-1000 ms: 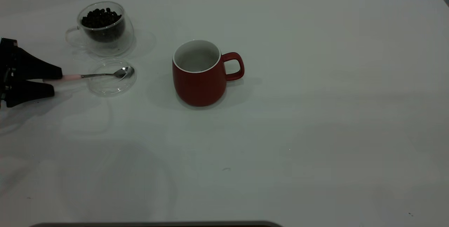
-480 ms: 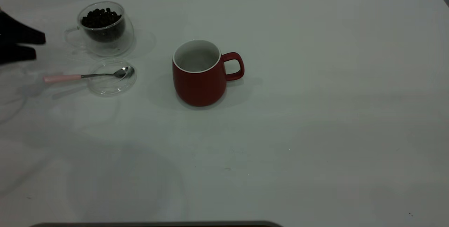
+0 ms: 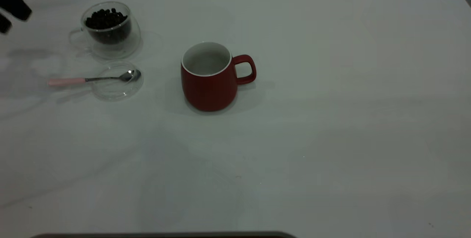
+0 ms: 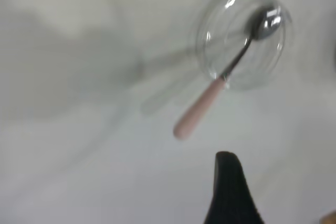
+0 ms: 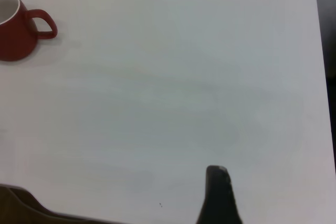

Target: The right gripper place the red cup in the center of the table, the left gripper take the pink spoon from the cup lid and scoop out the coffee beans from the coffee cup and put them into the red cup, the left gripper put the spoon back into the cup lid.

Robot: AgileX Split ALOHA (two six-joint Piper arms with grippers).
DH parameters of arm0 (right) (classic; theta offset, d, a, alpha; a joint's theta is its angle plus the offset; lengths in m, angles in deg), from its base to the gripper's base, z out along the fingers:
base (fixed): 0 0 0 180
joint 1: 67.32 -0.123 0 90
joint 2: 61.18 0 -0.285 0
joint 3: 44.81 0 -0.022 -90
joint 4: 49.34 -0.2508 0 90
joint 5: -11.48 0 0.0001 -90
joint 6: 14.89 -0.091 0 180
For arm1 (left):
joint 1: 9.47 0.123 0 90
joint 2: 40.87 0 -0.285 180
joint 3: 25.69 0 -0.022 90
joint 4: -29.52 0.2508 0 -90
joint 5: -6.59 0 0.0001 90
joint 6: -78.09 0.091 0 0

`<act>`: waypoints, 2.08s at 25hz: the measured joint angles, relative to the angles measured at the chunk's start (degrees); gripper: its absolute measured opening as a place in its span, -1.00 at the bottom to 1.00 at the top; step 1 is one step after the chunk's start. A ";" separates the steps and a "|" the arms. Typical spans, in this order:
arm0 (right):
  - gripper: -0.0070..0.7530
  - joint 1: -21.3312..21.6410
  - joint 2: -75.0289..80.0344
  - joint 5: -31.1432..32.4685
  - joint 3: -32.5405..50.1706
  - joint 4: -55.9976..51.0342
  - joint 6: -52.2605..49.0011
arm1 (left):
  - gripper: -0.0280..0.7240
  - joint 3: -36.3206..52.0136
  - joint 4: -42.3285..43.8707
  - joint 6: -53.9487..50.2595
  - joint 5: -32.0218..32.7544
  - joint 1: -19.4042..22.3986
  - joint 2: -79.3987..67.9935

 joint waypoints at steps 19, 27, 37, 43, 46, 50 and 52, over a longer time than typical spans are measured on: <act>0.57 0.00 0.00 0.00 0.00 0.00 0.00 | 0.53 -13.43 18.76 -27.73 8.37 -16.64 17.87; 0.57 0.00 0.00 0.00 0.00 0.00 0.00 | 0.53 -1.46 19.19 -28.24 8.37 -20.13 35.93; 0.57 0.00 0.00 0.00 0.00 0.00 0.00 | 0.53 17.37 23.32 -28.48 8.37 -20.13 56.47; 0.57 0.00 0.00 0.00 0.00 0.00 0.00 | 0.53 29.92 24.29 -28.48 8.37 -20.13 66.48; 0.57 0.00 0.00 0.00 0.00 0.00 0.00 | 0.53 37.70 24.44 -28.48 8.37 -20.13 70.88; 0.57 0.00 0.00 0.00 0.00 0.00 0.00 | 0.53 46.63 24.50 -28.65 8.37 -20.13 77.25; 0.57 0.00 0.00 0.00 0.00 0.00 0.00 | 0.53 50.87 24.50 -28.71 8.37 -20.13 81.24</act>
